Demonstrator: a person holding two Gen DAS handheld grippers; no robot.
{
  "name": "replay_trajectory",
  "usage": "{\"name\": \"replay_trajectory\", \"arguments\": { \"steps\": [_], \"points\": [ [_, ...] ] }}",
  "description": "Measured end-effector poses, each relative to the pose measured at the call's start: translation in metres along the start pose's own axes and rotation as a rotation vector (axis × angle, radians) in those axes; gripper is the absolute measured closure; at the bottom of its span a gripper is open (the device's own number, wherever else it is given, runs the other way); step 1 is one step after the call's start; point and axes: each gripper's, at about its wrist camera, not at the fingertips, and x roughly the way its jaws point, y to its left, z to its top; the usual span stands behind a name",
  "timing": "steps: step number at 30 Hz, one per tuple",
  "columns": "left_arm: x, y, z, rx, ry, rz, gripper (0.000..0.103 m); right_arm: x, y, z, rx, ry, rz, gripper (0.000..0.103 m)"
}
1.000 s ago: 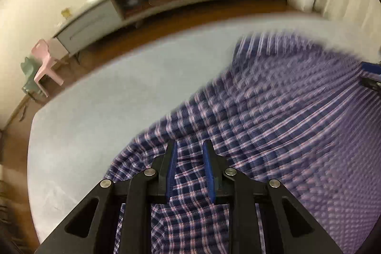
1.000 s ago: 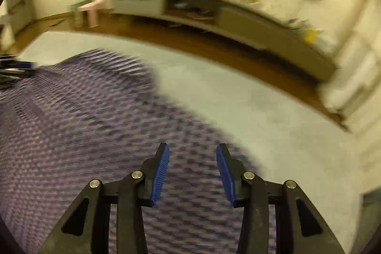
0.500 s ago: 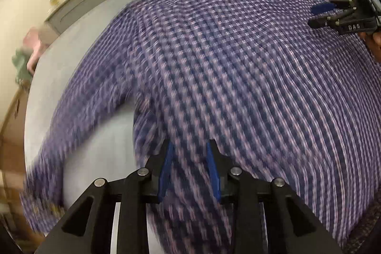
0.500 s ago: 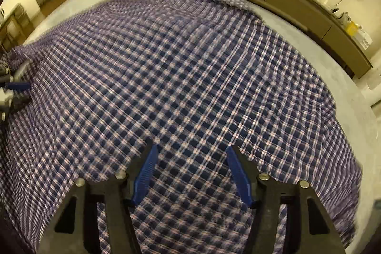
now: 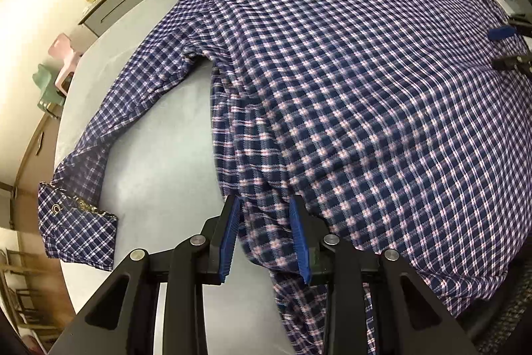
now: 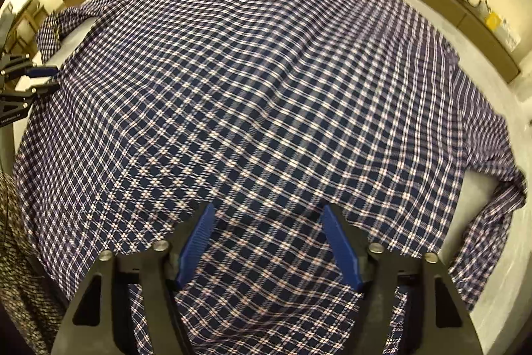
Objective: Fold clothes
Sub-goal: 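Smooth the shirt flat on the table with both grippers, pulling the hem outward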
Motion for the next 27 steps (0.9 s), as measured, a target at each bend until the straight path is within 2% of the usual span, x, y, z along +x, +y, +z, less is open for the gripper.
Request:
{"name": "replay_trajectory", "arguments": {
  "steps": [3, 5, 7, 9, 11, 12, 14, 16, 19, 22, 25, 27],
  "points": [
    [-0.01, 0.028, 0.029, -0.114, -0.137, 0.001, 0.072, 0.031, -0.018, -0.003, 0.011, -0.001, 0.052, 0.031],
    [-0.008, 0.039, 0.048, -0.143, -0.153, 0.06, 0.071, 0.049, -0.043, 0.006, 0.042, -0.059, -0.016, 0.031],
    [0.011, 0.048, 0.074, -0.143, -0.172, 0.127, 0.07, 0.071, -0.076, 0.018, 0.093, -0.123, -0.111, 0.031],
    [0.017, 0.053, 0.089, -0.187, -0.138, 0.123, 0.07, 0.1, -0.107, 0.028, 0.149, -0.145, -0.155, 0.031],
    [0.031, 0.057, 0.104, -0.228, -0.093, 0.117, 0.07, 0.14, -0.136, 0.036, 0.18, -0.135, -0.156, 0.03],
    [0.042, 0.058, 0.11, -0.232, -0.066, 0.131, 0.07, 0.152, -0.156, 0.033, 0.198, -0.151, -0.125, 0.027],
    [0.049, 0.071, 0.117, -0.265, -0.081, 0.151, 0.069, 0.175, -0.176, 0.044, 0.196, -0.149, -0.108, 0.027],
    [0.062, 0.093, 0.14, -0.332, -0.068, 0.12, 0.068, 0.198, -0.192, 0.055, 0.189, -0.149, -0.104, 0.027],
    [0.077, 0.109, 0.169, -0.347, -0.086, 0.145, 0.067, 0.227, -0.205, 0.064, 0.185, -0.17, -0.111, 0.027],
    [0.087, 0.108, 0.196, -0.333, -0.094, 0.182, 0.067, 0.253, -0.21, 0.08, 0.197, -0.208, -0.128, 0.026],
    [0.076, 0.103, 0.203, -0.3, -0.114, 0.243, 0.067, 0.267, -0.205, 0.114, 0.222, -0.267, -0.162, 0.025],
    [0.06, 0.096, 0.194, -0.282, -0.104, 0.27, 0.068, 0.274, -0.211, 0.128, 0.23, -0.297, -0.179, 0.024]
  ]
}}
